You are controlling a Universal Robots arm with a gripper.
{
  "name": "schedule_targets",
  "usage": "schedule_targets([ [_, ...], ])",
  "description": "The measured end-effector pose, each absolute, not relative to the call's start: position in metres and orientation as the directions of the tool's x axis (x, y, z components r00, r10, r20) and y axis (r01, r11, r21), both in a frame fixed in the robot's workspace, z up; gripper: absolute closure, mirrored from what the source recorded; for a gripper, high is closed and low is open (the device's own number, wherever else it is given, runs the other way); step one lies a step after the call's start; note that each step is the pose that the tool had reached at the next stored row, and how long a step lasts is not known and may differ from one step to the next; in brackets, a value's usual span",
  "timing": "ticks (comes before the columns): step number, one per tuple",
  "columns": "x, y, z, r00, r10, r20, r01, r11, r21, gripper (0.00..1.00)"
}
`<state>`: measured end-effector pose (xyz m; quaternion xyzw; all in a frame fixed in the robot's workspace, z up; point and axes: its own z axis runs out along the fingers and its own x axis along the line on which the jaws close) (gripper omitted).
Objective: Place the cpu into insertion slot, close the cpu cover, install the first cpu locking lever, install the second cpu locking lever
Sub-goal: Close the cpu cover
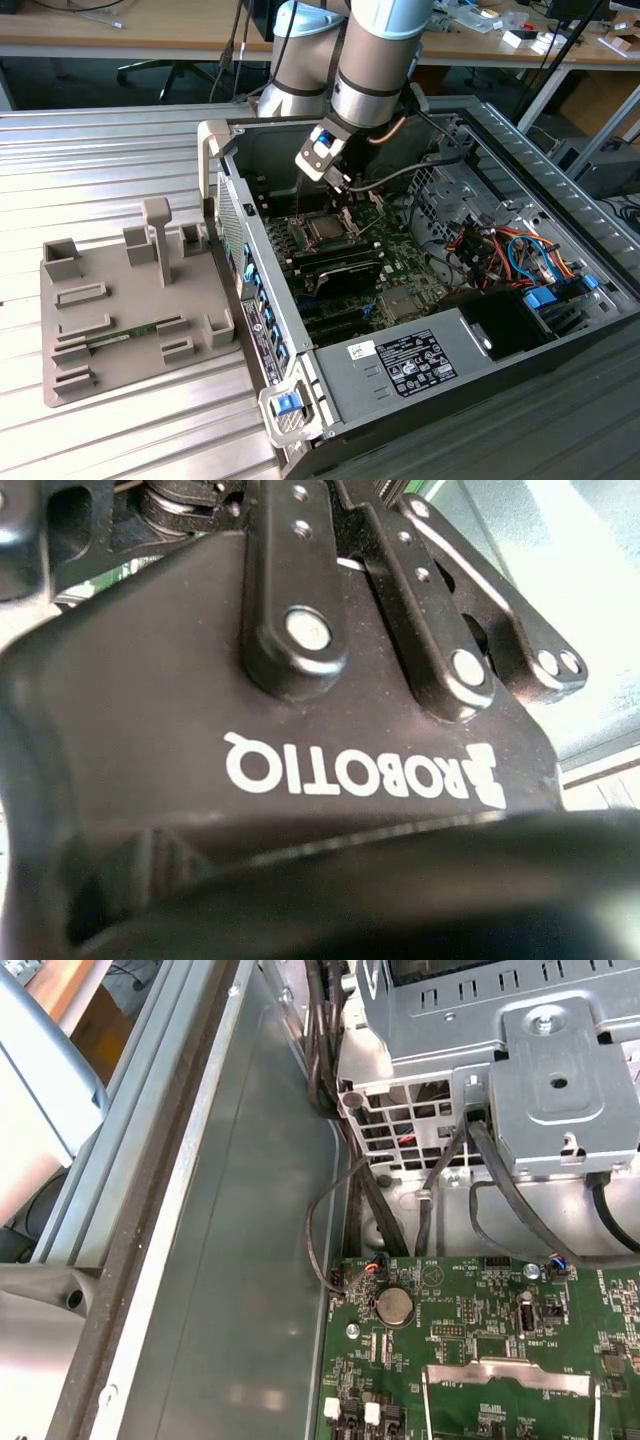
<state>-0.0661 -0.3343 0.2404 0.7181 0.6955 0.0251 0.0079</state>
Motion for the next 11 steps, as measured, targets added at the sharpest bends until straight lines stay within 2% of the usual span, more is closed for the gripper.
schedule_targets([
  [11, -0.059, -0.334, 0.254, 0.032, 0.999, 0.025, 0.999, -0.032, 0.027, 0.89],
])
